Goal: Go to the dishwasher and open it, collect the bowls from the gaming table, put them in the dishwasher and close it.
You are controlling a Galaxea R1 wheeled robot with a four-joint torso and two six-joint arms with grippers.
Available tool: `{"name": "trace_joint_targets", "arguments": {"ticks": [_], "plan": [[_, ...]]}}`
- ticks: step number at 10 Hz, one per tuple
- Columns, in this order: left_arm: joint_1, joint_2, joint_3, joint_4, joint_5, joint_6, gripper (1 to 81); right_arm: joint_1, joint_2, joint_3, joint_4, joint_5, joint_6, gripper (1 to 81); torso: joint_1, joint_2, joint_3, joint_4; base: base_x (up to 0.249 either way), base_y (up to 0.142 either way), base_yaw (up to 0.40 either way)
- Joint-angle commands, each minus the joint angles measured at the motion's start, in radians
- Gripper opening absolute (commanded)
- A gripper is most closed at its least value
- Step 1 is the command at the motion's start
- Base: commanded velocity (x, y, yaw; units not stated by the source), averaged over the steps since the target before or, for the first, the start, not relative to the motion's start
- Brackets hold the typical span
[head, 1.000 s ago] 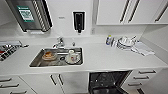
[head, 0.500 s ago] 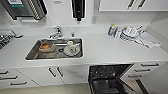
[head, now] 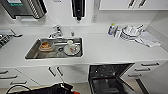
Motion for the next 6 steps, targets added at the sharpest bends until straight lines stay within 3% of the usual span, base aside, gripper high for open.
{"name": "trace_joint_targets", "arguments": {"ticks": [1, 2, 4, 6], "plan": [[-0.157, 0.133, -0.055, -0.035, 0.089, -0.032, 1.0, -0.009, -0.015, 0.02, -0.019, -0.064, 0.001, 1.0, 0.0, 0.0, 0.0, 0.0, 0.0, 0.0, 0.0], [-0.168, 0.185, -0.09, -0.034, 0.061, -0.043, 1.0, -0.007, -0.017, 0.017, -0.016, -0.064, 0.001, 1.0, 0.0, 0.0, 0.0, 0.0, 0.0, 0.0, 0.0], [-0.18, 0.254, -0.142, -0.035, -0.087, -0.045, 1.0, -0.003, -0.015, 0.015, -0.014, -0.066, 0.001, 1.0, 0.0, 0.0, 0.0, 0.0, 0.0, 0.0, 0.0], [-0.209, 0.336, -0.193, -0.037, -0.097, -0.051, 1.0, -0.003, -0.014, 0.014, -0.016, -0.066, 0.001, 1.0, 0.0, 0.0, 0.0, 0.0, 0.0, 0.0, 0.0]]}}
